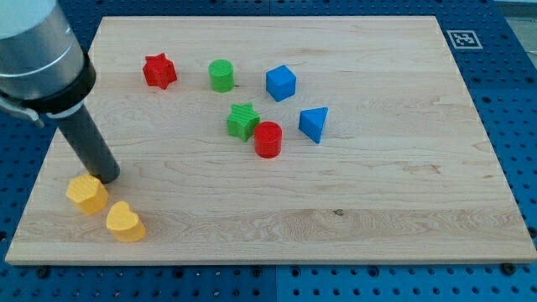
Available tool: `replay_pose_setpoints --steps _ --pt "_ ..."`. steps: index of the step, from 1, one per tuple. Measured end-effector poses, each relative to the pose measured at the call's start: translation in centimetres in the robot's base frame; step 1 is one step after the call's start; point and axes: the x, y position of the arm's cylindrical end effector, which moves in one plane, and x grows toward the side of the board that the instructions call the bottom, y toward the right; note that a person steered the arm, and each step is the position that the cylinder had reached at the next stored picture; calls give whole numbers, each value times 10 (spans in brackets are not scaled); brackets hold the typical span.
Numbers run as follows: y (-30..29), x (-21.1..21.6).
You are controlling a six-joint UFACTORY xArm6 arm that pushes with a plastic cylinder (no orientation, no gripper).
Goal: Push the green star to the bottom right corner of the board
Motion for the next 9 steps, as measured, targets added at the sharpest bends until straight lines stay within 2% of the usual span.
replay_pose_setpoints --steps 2,3,5,6,8,9 --pt "0 8" --pt "18 -18" --pt "84 -15" --pt "84 -15" --pt "107 -87" --pt "112 -93"
